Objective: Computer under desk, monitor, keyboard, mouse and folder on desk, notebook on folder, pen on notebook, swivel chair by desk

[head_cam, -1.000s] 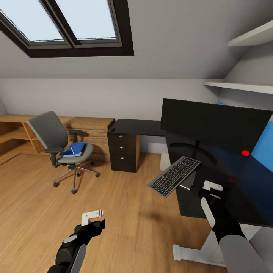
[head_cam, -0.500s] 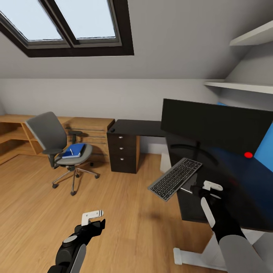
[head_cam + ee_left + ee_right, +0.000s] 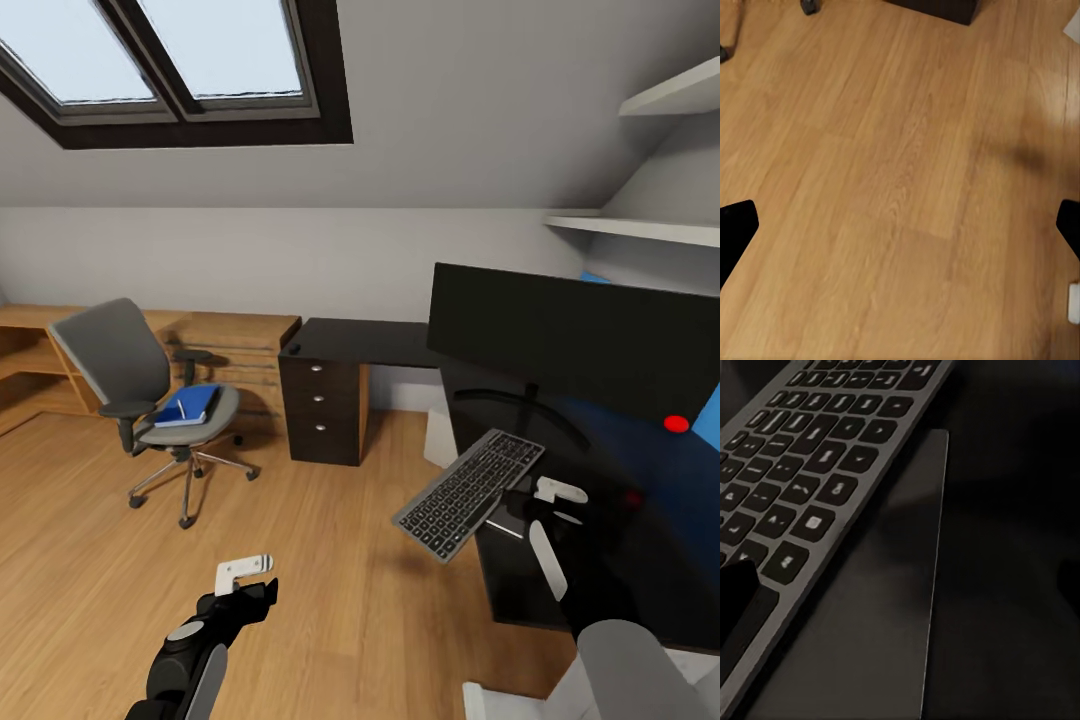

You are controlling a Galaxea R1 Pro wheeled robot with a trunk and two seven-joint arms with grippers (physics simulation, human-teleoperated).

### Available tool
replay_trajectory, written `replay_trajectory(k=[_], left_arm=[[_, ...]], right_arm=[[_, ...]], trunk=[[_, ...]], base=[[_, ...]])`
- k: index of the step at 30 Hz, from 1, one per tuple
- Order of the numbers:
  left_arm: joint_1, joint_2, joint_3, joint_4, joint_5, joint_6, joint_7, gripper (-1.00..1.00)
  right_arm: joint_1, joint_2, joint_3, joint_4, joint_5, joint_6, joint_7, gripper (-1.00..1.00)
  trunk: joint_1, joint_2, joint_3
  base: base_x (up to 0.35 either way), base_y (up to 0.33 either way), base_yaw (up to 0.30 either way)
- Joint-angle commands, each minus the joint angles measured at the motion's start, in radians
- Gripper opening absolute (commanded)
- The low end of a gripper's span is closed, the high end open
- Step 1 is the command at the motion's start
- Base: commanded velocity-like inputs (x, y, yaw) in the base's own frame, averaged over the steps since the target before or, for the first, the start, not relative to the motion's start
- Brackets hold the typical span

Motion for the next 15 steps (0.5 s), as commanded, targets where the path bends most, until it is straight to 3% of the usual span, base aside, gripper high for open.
replay_trajectory(k=[1, 6, 15], left_arm=[[-0.001, 0.0, -0.001, -0.001, 0.01, 0.003, 0.009, 1.0], [-0.001, 0.0, -0.001, -0.001, 0.011, 0.004, 0.009, 1.0], [-0.001, 0.0, -0.002, 0.0, 0.01, 0.004, 0.01, 1.0]], right_arm=[[0.0, 0.0, 0.001, -0.002, -0.01, 0.003, -0.006, 1.0], [0.0, 0.0, 0.001, -0.002, -0.01, 0.003, -0.006, 1.0], [0.0, 0.003, 0.003, -0.002, -0.012, 0.003, -0.006, 1.0]], trunk=[[0.0, -0.001, -0.001], [0.0, -0.001, -0.001], [0.0, -0.001, -0.001]], base=[[0.189, 0.0, 0.0], [0.244, 0.0, 0.0], [0.131, 0.0, 0.0]])
